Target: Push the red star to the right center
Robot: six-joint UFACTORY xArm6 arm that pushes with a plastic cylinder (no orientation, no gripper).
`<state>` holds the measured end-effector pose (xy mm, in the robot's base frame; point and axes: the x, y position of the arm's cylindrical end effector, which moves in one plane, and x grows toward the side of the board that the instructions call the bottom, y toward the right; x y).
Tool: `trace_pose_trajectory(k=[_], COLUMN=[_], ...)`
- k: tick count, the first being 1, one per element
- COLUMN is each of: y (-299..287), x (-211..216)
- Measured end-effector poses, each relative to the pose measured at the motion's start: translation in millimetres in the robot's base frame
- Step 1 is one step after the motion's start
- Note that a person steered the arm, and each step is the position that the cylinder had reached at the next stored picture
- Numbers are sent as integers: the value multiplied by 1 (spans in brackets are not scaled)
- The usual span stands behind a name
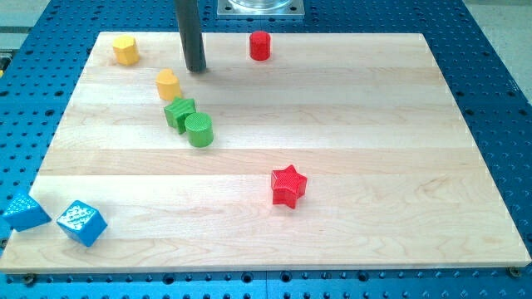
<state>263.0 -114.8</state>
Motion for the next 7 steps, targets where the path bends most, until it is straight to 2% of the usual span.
trace_pose_trajectory(k=[1,2,3,4,5,6,7], y=[-68,-83,-80,-15,83,139,169], x=[-4,61,182,306,308,252,252])
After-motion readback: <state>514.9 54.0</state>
